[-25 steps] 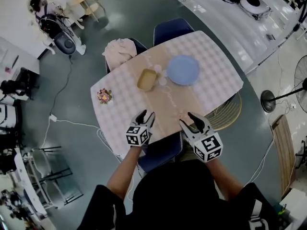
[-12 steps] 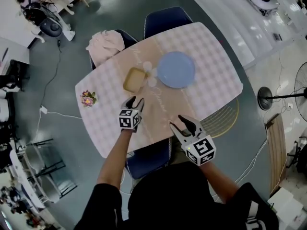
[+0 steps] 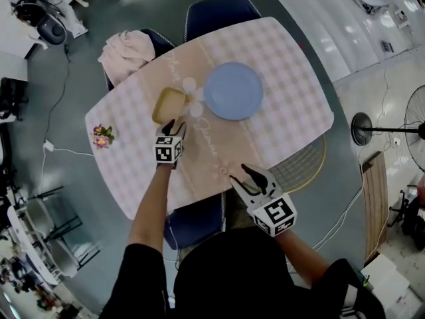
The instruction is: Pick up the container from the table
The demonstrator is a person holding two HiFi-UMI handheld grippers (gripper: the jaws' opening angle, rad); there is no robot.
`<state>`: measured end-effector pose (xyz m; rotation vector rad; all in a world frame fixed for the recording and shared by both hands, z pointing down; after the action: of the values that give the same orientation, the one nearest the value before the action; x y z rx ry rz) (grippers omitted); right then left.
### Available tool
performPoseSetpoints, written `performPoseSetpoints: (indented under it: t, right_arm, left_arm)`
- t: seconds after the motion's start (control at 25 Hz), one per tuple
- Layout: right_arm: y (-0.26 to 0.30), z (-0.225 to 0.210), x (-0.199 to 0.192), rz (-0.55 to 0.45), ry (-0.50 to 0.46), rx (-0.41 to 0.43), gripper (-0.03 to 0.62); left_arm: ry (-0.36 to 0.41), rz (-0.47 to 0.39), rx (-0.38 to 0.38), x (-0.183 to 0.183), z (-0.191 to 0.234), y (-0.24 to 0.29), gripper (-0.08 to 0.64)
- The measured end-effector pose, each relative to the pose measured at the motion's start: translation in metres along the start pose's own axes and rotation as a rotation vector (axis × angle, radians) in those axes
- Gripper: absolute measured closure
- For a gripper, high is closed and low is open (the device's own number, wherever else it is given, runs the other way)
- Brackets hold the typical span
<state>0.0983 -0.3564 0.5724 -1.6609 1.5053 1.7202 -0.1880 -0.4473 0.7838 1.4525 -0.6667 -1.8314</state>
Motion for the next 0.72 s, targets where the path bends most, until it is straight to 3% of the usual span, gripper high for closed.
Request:
performPoseSetpoints:
  t: [0.16,0.36,0.48,0.64,0.72]
  right_arm:
    - [0.000,-0.015,0.003,-0.005,0.016,-0.010,0.449]
    - [0.002,-0.026,0.012,-0.025,0.028,-0.006,0.449]
    - [-0.002,-0.031,0.012,-0.022,0.030,-0.004,0.449]
    - [0.001,-0.037,0.009,-0.018,0.044,0.007,0.449]
    - [0.001,-0.033,0.004,-0.015,0.049,0.007,0.449]
  left_arm:
    - [0.027,0.072,0.052,-0.006,0.006,0.015,0.393]
    - [0.044,0.153,0.135,-0.002,0.015,0.025,0.523]
    - [0.042,0.191,0.168,-0.001,0.015,0.025,0.532]
    - [0.071,0.164,0.194,0.009,0.011,0.019,0.543]
    - [0.028,0.119,0.191,0.012,0.010,0.009,0.545]
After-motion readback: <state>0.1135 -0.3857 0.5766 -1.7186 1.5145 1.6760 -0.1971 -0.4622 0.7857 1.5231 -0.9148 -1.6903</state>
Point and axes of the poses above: the fingertips, and each gripper's own axes: y forward along the fingers, z to its left, x out of its top, the point moved 6 cm from there along -y, backward along the fingers, and after that the axes turned 10 degrees about -y, right-handed, at the moved point
